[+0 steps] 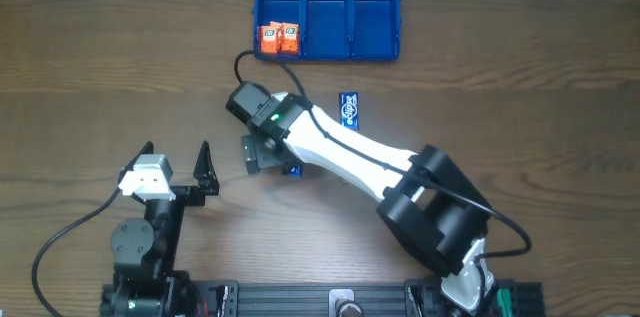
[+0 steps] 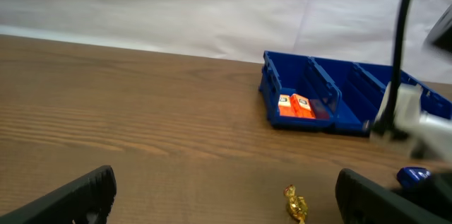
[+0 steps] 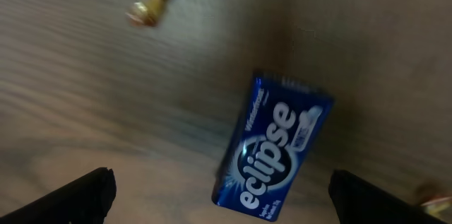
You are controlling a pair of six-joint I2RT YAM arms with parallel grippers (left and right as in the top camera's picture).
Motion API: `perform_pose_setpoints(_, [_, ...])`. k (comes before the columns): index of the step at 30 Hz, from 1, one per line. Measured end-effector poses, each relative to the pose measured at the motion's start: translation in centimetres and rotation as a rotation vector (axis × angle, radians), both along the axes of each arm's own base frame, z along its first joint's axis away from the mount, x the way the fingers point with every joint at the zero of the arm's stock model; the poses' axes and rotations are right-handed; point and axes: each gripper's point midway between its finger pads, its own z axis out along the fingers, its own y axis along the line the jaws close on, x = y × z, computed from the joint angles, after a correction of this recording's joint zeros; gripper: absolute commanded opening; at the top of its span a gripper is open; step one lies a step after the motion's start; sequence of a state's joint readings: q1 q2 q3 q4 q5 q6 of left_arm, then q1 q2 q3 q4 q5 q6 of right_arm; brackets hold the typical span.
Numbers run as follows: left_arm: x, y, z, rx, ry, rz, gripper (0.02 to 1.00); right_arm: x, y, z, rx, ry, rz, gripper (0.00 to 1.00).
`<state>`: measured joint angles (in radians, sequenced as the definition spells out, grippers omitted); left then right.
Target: Sort Candies Into Trays
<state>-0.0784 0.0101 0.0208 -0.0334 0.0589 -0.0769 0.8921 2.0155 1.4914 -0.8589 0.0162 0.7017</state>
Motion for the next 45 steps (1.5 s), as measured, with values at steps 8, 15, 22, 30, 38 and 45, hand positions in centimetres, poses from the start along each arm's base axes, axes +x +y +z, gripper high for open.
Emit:
perform_pose_setpoints(8, [0.0,0.0,0.0,0.0,0.0,0.0,0.998,0.1,-1.7,-2.8,-0.091,0.03,-0.176,0.998])
perform_pose_setpoints(15, [0.0,0.0,0.0,0.0,0.0,0.0,0.998,0.6,-2.4,-3.5,-0.107,0.032,-0.241,0.766])
perform_pose_setpoints(22, [0.0,0.0,0.0,0.0,0.0,0.0,0.998,0.8,-2.1,-4.0,-0.099,0.033,-0.254,0.351])
perform_pose_setpoints(30, [0.0,0.0,0.0,0.0,0.0,0.0,0.998,2.5,-2.5,-0.3,-0.163,-0.012,-0.202,0.297])
perform_pose_setpoints(38, [0.0,0.0,0.0,0.0,0.0,0.0,0.996,21.6,-8.8,15.7,0.002,-0.491,-0.27,0.294])
perform_pose_setpoints(45, [0.0,0.0,0.0,0.0,0.0,0.0,0.996,27.9,-8.3,13.2,-0.015,-0.64,-0.166,0.303])
